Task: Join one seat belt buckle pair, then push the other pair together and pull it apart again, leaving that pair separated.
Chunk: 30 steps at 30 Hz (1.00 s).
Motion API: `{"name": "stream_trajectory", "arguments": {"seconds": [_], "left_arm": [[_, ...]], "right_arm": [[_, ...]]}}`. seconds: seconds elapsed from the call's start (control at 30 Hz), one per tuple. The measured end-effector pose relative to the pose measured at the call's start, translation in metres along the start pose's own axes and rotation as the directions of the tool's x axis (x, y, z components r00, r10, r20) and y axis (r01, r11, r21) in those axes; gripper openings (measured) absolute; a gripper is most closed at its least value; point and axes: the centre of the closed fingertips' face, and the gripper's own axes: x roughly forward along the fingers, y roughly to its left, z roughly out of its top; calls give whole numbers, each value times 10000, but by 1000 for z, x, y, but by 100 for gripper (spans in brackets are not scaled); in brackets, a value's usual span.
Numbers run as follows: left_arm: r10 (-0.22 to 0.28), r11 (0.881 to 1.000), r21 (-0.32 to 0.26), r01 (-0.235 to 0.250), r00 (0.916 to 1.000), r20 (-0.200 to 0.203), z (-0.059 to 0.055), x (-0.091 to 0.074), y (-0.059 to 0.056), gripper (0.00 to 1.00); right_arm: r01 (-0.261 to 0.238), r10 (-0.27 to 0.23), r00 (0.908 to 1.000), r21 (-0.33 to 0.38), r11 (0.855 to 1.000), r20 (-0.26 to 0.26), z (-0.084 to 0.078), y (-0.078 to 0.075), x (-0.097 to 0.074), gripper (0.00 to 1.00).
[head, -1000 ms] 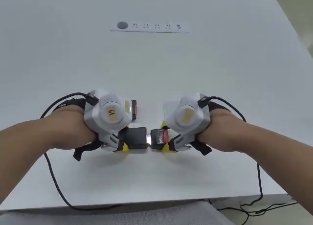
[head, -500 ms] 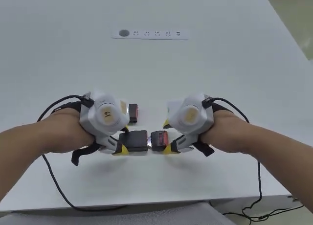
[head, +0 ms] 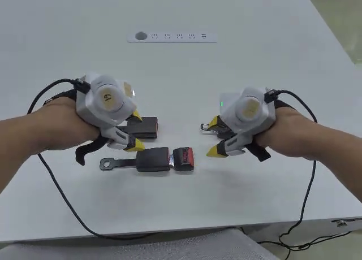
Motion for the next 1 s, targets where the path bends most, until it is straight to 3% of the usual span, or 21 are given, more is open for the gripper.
{"name": "stream_trajectory", "arguments": {"seconds": [0.17, 0.47, 0.63, 1.0], "left_arm": [[66, 10000, -42, -66, 9999, -125, -6, 7, 16, 40], [11, 10000, -40, -13, 9992, -405, -19, 21, 30, 42], [-180, 9998, 20, 182, 9980, -607, -29, 27, 33, 42], [-500, 9984, 229, 520, 9956, -798, -30, 40, 32, 35]], "right_arm": [[257, -257, 9994, 23, 9997, -252, -16, -17, -3, 33], [598, -589, 9963, 119, 9981, -621, -42, -47, -6, 36], [390, -387, 9946, 9, 9992, -963, -51, -49, -2, 36], [-264, 277, 9917, 122, 9996, -1254, -60, -49, 15, 33]]}}
